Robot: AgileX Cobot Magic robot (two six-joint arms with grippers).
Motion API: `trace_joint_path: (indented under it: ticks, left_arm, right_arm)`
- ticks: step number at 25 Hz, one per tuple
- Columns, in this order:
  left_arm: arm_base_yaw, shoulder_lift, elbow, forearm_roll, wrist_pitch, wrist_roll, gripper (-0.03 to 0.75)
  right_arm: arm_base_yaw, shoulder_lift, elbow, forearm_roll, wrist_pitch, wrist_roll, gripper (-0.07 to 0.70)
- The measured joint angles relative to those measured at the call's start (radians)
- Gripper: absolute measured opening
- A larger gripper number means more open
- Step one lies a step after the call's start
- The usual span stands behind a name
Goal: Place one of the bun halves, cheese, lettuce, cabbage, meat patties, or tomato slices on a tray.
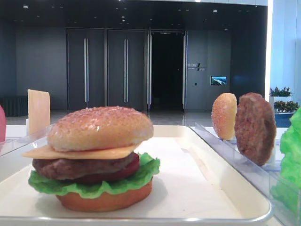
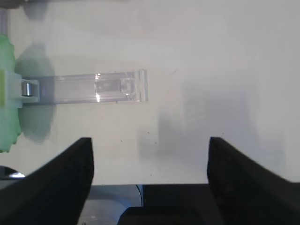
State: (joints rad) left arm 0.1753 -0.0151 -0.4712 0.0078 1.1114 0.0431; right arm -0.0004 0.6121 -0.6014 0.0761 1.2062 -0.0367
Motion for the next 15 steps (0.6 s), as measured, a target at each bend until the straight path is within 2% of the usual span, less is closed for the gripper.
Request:
trace_joint_path:
  ticks: [6, 15]
  left_arm:
    - [0.0, 0.0, 0.0, 0.0, 0.0, 0.0, -0.001]
    - [0.0, 0.0, 0.0, 0.0, 0.0, 0.0, -0.001]
  right_arm:
    - [0.0, -0.261, 0.077, 0.0, -0.061, 0.015, 0.514]
    - [0.0, -0.562, 0.103, 0.0, -0.068, 0.037, 0.514]
